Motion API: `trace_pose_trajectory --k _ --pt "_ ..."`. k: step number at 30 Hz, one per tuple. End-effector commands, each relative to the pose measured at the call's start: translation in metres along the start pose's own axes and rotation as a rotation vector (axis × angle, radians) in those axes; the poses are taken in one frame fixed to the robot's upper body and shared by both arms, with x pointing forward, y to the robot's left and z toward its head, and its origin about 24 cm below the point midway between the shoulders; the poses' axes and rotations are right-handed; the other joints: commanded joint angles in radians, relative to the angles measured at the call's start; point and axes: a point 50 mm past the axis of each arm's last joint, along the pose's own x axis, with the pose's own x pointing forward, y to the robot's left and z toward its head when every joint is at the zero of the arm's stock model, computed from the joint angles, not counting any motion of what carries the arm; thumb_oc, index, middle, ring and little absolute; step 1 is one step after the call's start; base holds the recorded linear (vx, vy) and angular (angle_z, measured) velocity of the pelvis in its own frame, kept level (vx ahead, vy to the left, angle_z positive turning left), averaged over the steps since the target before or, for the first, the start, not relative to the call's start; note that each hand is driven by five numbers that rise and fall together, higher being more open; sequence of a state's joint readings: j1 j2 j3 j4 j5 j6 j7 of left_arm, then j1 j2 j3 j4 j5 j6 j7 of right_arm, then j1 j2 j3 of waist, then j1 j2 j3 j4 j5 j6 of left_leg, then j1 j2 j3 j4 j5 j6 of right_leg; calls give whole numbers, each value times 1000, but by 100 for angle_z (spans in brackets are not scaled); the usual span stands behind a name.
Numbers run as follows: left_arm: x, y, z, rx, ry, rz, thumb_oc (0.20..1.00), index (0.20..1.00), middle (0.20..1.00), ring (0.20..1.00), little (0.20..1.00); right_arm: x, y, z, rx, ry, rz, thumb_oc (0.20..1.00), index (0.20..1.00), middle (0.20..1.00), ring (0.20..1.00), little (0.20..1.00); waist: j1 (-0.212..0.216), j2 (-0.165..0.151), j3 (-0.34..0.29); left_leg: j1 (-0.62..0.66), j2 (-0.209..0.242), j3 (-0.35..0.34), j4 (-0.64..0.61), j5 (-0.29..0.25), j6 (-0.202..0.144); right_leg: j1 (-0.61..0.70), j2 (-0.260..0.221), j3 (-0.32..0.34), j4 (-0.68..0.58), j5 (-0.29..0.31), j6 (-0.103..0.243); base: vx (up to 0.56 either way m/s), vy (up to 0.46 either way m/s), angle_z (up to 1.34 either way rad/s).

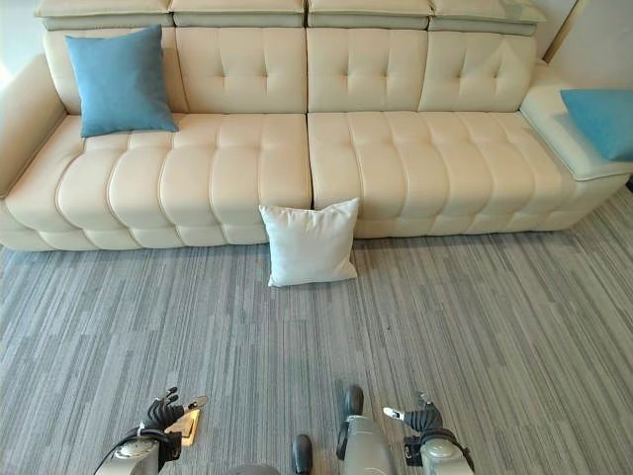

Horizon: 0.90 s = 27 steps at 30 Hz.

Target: Pick up all the scattered cushions and arrange them neatly on the sofa.

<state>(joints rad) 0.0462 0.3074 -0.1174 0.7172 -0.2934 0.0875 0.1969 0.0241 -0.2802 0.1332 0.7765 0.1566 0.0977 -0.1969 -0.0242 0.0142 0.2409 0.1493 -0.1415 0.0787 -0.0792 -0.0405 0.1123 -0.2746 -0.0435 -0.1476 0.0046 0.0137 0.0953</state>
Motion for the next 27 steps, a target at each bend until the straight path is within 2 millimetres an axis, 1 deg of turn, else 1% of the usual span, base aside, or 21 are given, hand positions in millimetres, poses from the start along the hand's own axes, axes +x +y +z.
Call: trace_pose_trajectory --k 1,2,3,4,5,7,8,9,10,11,12,13,14,16,18,20,21,22,23,26,27 --pt "1 9 27 30 -125 22 1000 1000 1000 1000 1000 7 -20 25 8 -76 -69 1000 1000 1000 1000 1000 -5 -14 20 55 93 36 -8 -76 -108 100 18 19 -92 32 60 453 -180 19" --pt "0 7 28 39 -135 10 1000 1000 1000 1000 1000 6 -21 20 5 -63 -71 1000 1000 1000 1000 1000 -10 -13 1 96 94 21 -8 -101 -116 132 14 -7 -92 28 53 595 -232 26" --pt "0 5 26 34 -128 5 1000 1000 1000 1000 1000 6 -22 17 4 -53 -71 1000 1000 1000 1000 1000 -9 -13 -8 112 99 22 -8 -108 -116 146 14 -13 -92 42 44 643 -253 40" --pt "-1 2 25 27 -125 -1 1000 1000 1000 1000 1000 5 -23 16 3 -52 -75 1000 1000 1000 1000 1000 -11 -5 -15 123 105 17 -8 -98 -121 157 18 -20 -92 47 35 497 -219 35" --pt "-1 -2 25 23 -125 -11 1000 1000 1000 1000 1000 5 -26 16 4 -50 -79 1000 1000 1000 1000 1000 -23 8 -24 145 126 7 -2 -68 -136 185 28 -29 -92 46 21 508 -256 47" --pt "-2 -4 23 14 -119 -22 1000 1000 1000 1000 1000 5 -32 16 4 -54 -91 1000 1000 1000 1000 1000 -27 19 -30 135 149 -4 71 -28 -160 207 31 -40 -65 18 -4 514 -312 47" --pt "-3 -7 22 4 -119 -37 1000 1000 1000 1000 1000 5 -36 18 20 -65 -99 1000 1000 1000 1000 1000 -33 27 -35 108 165 -11 175 37 -193 241 38 -53 -53 -21 -29 511 -366 31" --pt "-3 -9 23 5 -123 -43 1000 1000 1000 1000 1000 5 -39 20 23 -73 -102 1000 1000 1000 1000 1000 -33 26 -32 84 169 -11 242 68 -209 264 43 -54 -54 -40 -42 382 -288 30" --pt "-3 -9 23 5 -123 -43 1000 1000 1000 1000 1000 5 -39 20 23 -73 -102 1000 1000 1000 1000 1000 -35 26 -32 81 169 -12 248 65 -210 264 44 -55 -54 -41 -42 405 -349 11" --pt "-4 -11 22 -1 -119 -53 1000 1000 1000 1000 1000 6 -43 25 21 -91 -115 1000 1000 1000 1000 1000 -24 18 -10 -4 163 -24 453 130 -230 327 48 -42 -53 -80 -76 437 -399 13" --pt "-3 -11 21 -9 -112 -47 1000 1000 1000 1000 1000 6 -44 25 21 -86 -122 1000 1000 1000 1000 1000 -17 6 1 -51 173 -4 513 127 -214 354 43 -38 -54 -99 -88 439 -396 11" --pt "-3 -11 21 -9 -112 -47 1000 1000 1000 1000 1000 6 -44 25 21 -86 -122 1000 1000 1000 1000 1000 -16 6 2 -51 174 -3 515 126 -214 355 43 -38 -54 -99 -88 207 -203 -17" --pt "-3 -11 20 -9 -108 -47 1000 1000 1000 1000 1000 6 -45 24 21 -81 -126 1000 1000 1000 1000 1000 -12 -1 7 -81 170 2 518 104 -205 368 38 -36 -56 -104 -91 116 -105 -30" --pt "-4 -11 19 -5 -104 -48 1000 1000 1000 1000 1000 6 -46 24 18 -77 -131 1000 1000 1000 1000 1000 -3 -17 13 -152 143 10 465 34 -178 395 23 -35 -71 -104 -84 187 -131 -20" --pt "-4 -9 16 5 -95 -44 1000 1000 1000 1000 1000 6 -47 24 12 -77 -133 1000 1000 1000 1000 1000 1 -23 11 -184 118 7 330 -14 -157 414 20 -33 -85 -104 -72 212 -61 -13" --pt "-5 -8 11 16 -79 -41 1000 1000 1000 1000 1000 5 -45 20 -5 -66 -128 1000 1000 1000 1000 1000 4 -18 9 -181 108 -9 156 28 -156 433 24 -34 -81 -116 -69 235 -17 -33" --pt "-6 -7 9 29 -73 -41 1000 1000 1000 1000 1000 5 -44 19 -16 -63 -125 1000 1000 1000 1000 1000 3 -11 6 -189 114 -13 95 74 -165 442 33 -36 -77 -124 -73 158 -9 -30" --pt "-6 -7 9 29 -72 -41 1000 1000 1000 1000 1000 5 -44 18 -16 -62 -125 1000 1000 1000 1000 1000 3 -11 6 -182 113 -13 83 81 -165 442 32 -36 -75 -125 -73 247 12 -29" --pt "-6 -7 8 46 -69 -41 1000 1000 1000 1000 1000 4 -43 17 -38 -63 -122 1000 1000 1000 1000 1000 0 -3 5 -206 118 -22 -8 130 -183 465 40 -37 -69 -142 -75 239 28 -28" --pt "-6 -7 5 46 -60 -36 1000 1000 1000 1000 1000 4 -41 17 -47 -61 -115 1000 1000 1000 1000 1000 -1 -2 4 -222 121 -26 -8 142 -200 484 45 -29 -63 -150 -75 290 83 -21" --pt "-6 -6 -1 44 -39 -34 1000 1000 1000 1000 1000 3 -37 12 -46 -45 -98 1000 1000 1000 1000 1000 -8 2 -28 -192 123 -12 -8 132 -193 513 43 -27 -67 -167 -64 387 199 2"
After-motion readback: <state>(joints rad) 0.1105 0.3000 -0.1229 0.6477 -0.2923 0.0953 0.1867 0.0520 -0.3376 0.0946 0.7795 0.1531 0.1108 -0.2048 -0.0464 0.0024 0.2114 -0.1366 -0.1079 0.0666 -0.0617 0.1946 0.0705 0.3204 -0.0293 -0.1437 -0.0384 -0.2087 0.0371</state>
